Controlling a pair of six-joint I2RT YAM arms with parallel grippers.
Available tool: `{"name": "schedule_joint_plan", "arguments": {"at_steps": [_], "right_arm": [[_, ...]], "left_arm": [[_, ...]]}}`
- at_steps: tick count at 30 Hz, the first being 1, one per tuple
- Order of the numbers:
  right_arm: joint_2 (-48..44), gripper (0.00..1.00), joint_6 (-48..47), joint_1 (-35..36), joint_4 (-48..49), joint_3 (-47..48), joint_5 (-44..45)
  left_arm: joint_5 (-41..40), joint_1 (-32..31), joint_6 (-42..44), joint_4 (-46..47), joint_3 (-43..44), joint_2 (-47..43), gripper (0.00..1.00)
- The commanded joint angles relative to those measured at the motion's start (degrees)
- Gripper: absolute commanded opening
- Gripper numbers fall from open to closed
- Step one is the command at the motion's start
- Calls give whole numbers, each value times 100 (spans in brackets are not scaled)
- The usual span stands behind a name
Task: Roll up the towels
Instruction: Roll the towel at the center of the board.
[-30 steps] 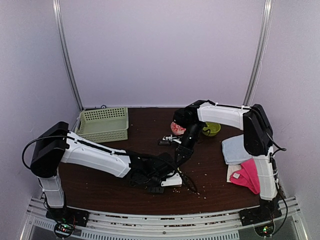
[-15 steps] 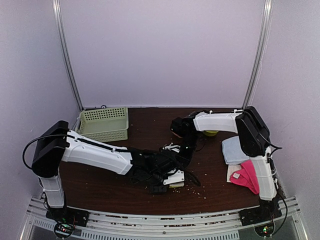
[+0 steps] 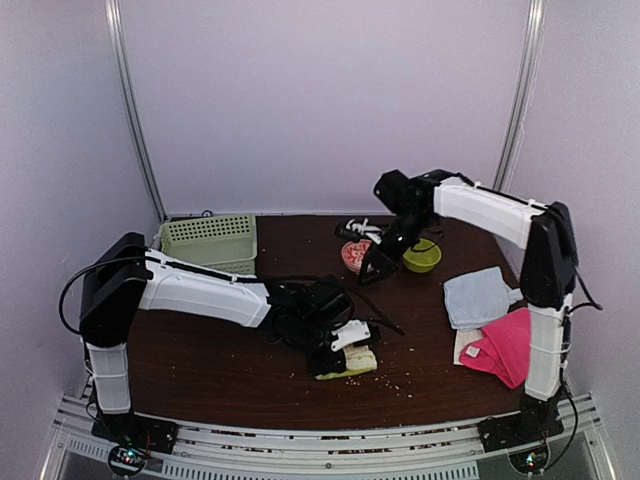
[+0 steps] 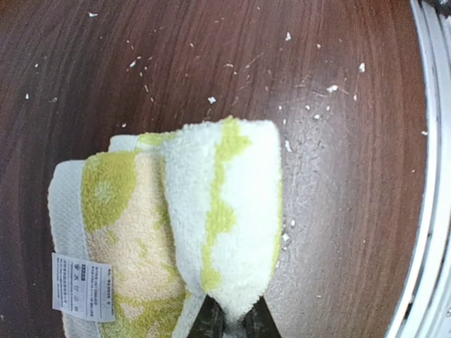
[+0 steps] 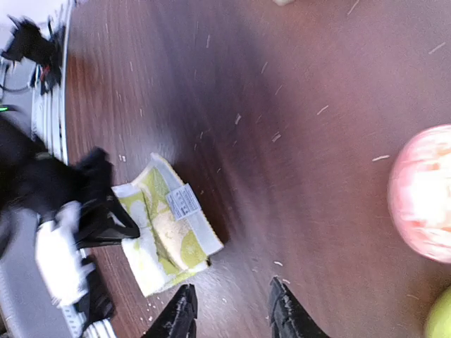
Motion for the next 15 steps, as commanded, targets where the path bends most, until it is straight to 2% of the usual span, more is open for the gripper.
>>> {"name": "schedule_joint_plan", "arguments": {"at_steps": [1, 3, 5, 7, 9, 11, 15], "right_arm": [[-1778, 36, -273, -226, 690, -931, -508], [-2275, 41, -751, -232, 617, -1347, -1173], [-2643, 48, -1473, -195, 84, -1604, -1921], [-2872, 50, -2095, -107, -378, -1710, -2236], [-3037, 50, -2362, 97, -506, -1849, -2148], [-3191, 50, -2419, 409, -364, -2110, -1691], [-3465, 50, -2117, 1132, 633, -3138, -688]], "left_arm": [[1792, 439, -444, -459, 165, 466, 4], [2126, 603, -580, -601, 349, 698, 4], [2622, 740, -629, -761, 515, 924, 4], [2941, 829, -653, -939, 711, 1166, 4], [3004, 883, -730, -1021, 829, 1291, 5], [3060, 947, -742, -1112, 927, 1394, 5], [3086, 1128, -824, -1156, 957, 1541, 5]]}}
